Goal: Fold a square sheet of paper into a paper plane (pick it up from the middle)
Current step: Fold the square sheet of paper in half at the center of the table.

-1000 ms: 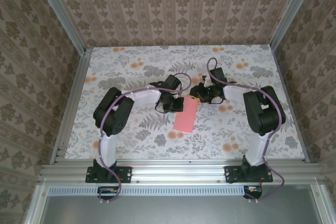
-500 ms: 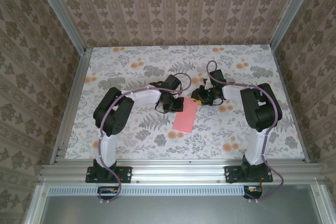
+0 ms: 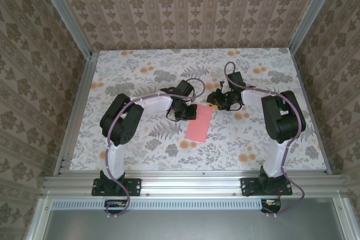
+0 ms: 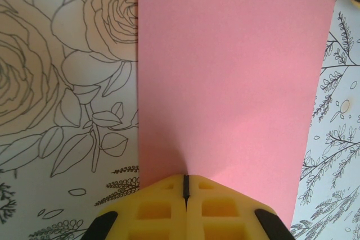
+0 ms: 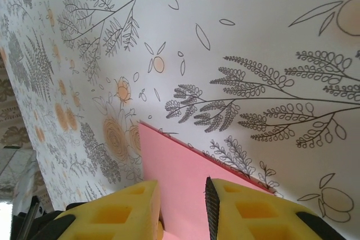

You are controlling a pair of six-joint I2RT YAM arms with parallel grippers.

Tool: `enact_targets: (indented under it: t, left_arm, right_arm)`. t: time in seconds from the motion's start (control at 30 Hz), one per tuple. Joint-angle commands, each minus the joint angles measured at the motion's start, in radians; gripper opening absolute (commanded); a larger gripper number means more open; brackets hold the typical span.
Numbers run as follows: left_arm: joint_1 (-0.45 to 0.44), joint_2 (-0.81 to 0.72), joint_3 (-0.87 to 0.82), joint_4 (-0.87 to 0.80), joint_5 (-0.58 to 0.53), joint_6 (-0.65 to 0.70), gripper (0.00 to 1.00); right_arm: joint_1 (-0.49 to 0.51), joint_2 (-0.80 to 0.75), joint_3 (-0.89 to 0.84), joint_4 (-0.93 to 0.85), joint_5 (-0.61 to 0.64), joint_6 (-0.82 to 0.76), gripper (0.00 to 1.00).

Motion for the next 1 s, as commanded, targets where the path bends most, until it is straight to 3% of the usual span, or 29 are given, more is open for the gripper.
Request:
enact_targets:
  t: [0.0,0.17,0.57,0.97]
  left_arm:
    - [-0.010,0.038,-0.016,-0.090,-0.025,0.019,0.01]
    - [-0.010,0.035,-0.021,-0.088,-0.027,0.016,0.02]
    - [-0.012,0.029,-0.021,-0.095,-0.033,0.018,0.01]
    - [-0.012,0.034,-0.018,-0.099,-0.032,0.019,0.02]
  right_arm:
    - [-0.003,0.052,-0.009,-0.038,0.020,-0.034,0.30]
    - [-0.006,0.081,-0.016,-0.060,0.060,-0.050,0.30]
    - [-0.037,-0.001,-0.029,0.073,-0.077,0.037,0.30]
    - [-0.039,0.087,-0.093,0.081,-0.016,0.029,0.30]
